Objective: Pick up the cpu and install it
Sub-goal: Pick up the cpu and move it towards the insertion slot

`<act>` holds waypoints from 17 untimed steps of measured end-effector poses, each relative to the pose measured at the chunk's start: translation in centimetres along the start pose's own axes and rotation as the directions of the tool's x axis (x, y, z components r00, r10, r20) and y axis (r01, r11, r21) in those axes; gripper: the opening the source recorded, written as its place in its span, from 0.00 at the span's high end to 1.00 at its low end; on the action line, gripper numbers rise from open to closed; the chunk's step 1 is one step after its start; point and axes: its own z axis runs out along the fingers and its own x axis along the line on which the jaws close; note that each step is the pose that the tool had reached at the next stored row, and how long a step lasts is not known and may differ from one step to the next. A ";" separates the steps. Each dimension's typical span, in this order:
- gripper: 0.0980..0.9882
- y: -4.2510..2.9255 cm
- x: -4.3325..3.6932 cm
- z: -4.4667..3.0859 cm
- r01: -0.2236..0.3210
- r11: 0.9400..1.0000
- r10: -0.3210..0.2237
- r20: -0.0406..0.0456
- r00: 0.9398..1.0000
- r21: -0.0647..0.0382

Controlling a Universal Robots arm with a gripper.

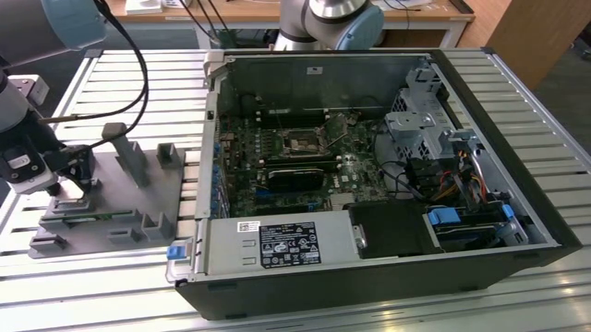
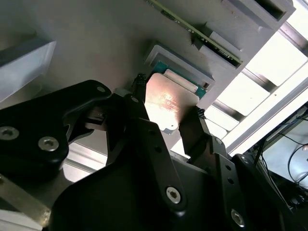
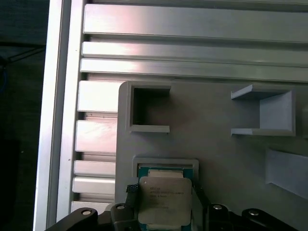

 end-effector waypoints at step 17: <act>0.52 0.09 0.02 -1.59 0.000 1.000 0.000 0.000 1.000 -0.001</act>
